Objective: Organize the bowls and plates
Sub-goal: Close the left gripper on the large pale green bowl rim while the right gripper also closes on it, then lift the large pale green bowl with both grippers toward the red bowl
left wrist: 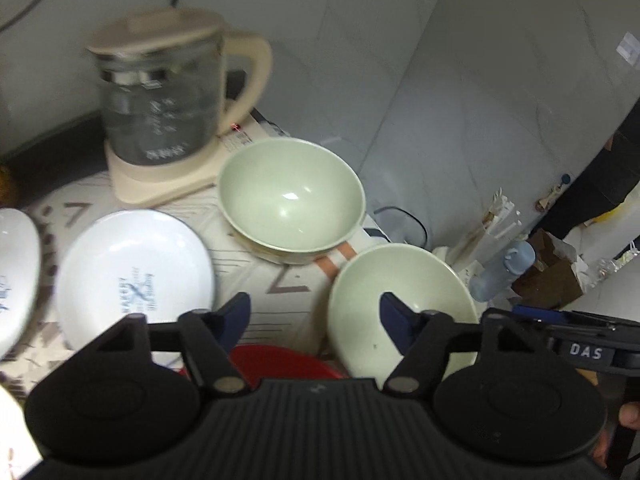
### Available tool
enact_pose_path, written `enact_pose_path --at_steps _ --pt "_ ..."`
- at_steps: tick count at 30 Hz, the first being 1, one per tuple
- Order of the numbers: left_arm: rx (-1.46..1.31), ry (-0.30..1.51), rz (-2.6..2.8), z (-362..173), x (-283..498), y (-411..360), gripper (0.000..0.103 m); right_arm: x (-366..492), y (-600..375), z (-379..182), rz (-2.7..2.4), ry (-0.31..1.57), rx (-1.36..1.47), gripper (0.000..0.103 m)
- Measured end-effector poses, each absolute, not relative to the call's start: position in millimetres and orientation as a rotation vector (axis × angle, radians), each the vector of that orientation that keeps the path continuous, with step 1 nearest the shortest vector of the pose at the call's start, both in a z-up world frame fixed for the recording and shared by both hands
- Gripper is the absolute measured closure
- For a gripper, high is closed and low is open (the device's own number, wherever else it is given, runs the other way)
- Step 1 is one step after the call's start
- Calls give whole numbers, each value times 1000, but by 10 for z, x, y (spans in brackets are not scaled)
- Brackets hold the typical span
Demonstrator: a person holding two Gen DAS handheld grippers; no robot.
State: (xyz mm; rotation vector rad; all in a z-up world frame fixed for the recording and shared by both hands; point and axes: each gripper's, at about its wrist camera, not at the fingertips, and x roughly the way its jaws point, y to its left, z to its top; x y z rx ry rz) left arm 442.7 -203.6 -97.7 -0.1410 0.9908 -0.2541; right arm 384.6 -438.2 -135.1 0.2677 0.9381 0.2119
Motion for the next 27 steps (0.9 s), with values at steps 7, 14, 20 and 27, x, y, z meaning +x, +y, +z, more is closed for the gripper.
enact_pose_path --at_steps 7,14,20,27 --pt "-123 1060 -305 -1222 4608 -2256 54 3994 -4475 -1561 211 1020 256 61" --pt "-100 1162 -313 -1469 4786 -2380 72 4047 -4471 -1715 217 1081 248 70" --pt "-62 1184 -293 -1574 4847 -2469 78 4108 -4467 -1845 212 1128 294 81" --pt "-46 1219 -266 -1661 4879 -2485 86 4116 -4361 -1874 231 1122 247 88"
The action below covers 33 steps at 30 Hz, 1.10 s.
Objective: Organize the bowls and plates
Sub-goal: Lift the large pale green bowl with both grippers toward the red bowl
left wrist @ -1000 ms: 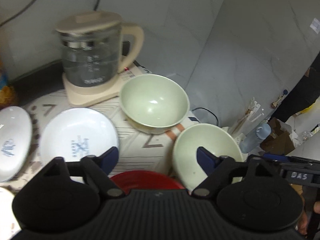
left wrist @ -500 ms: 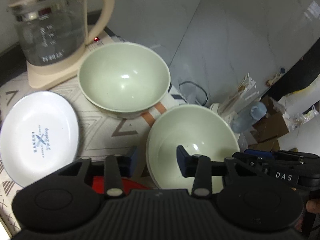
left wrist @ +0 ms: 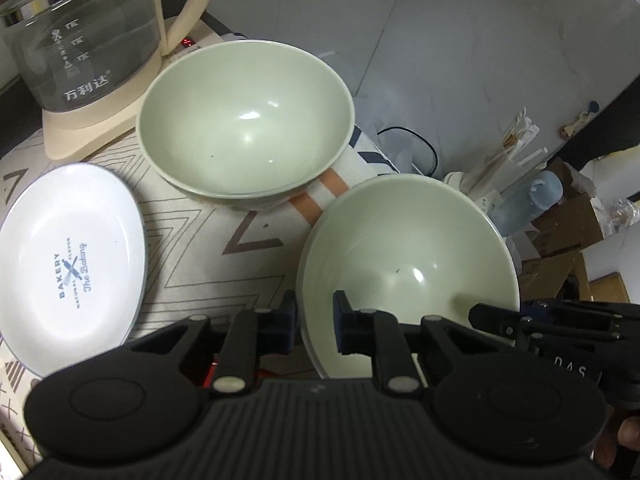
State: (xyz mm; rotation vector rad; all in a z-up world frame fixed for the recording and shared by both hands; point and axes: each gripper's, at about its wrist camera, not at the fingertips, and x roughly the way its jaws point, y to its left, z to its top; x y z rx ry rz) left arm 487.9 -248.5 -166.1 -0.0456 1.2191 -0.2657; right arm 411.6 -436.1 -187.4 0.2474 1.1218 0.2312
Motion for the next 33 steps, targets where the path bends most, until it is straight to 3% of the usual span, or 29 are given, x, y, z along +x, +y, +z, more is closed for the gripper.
enact_pose_path --at_steps 21,33 --pt "-191 993 -169 -806 4552 -2203 86 4189 -4285 -928 353 859 187 88" --pt "-284 909 -72 -557 4200 -1719 87 4130 -3912 -726 469 817 142 87"
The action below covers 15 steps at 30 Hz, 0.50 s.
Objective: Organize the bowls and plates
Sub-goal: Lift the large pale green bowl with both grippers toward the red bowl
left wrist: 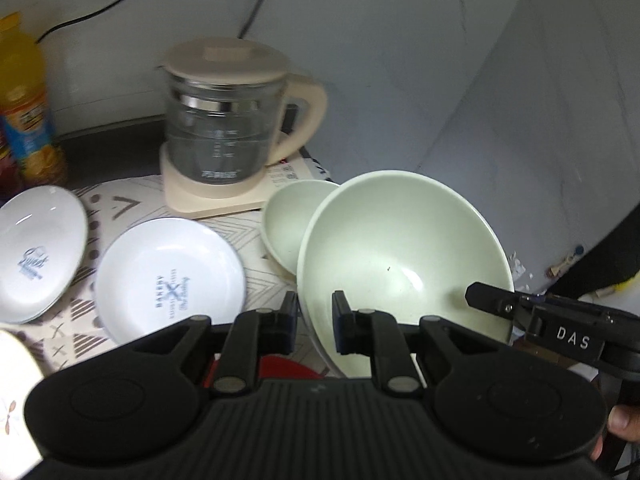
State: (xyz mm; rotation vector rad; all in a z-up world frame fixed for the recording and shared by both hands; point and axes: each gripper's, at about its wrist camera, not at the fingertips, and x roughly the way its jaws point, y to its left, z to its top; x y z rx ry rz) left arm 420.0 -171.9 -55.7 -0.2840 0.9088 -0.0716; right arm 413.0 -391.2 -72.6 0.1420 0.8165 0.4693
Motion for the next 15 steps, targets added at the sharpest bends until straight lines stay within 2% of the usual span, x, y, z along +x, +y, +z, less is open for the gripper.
enact_pose_path --at_steps 15 --pt "-327 911 27 -482 3729 -1118 87 3867 -3290 -694 572 829 82 87"
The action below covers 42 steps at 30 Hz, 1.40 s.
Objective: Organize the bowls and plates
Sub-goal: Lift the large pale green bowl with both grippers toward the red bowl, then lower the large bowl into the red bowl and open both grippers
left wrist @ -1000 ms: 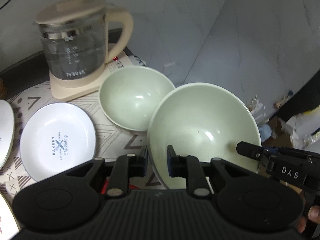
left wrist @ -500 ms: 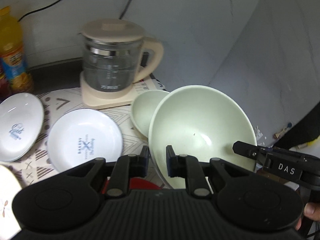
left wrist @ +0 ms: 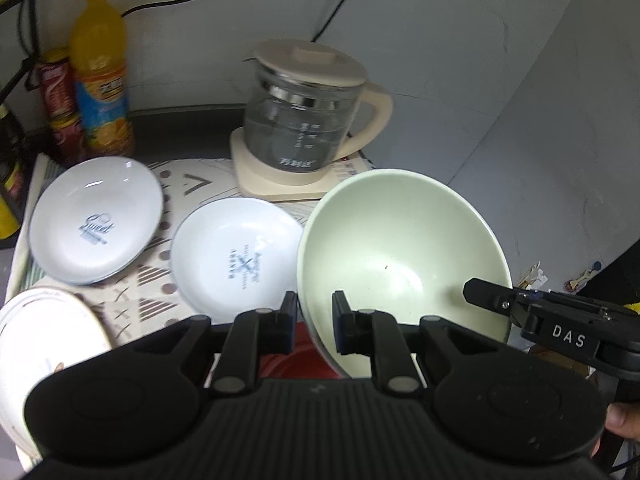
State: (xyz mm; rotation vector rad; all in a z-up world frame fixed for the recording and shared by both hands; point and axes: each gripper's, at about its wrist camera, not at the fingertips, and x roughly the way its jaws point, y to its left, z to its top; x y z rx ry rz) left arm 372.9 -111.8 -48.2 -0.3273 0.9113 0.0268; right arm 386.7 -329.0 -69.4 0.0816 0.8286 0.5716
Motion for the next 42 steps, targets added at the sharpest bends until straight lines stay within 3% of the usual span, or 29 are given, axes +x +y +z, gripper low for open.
enact_pose_path --at_steps 29,42 --pt "-380 1092 -64 -1133 3363 -783 87 3354 -2953 -1167 469 976 14 87" --pt "-393 1162 -67 -1383 3409 -745 86 3456 -2983 -1365 399 967 2 94"
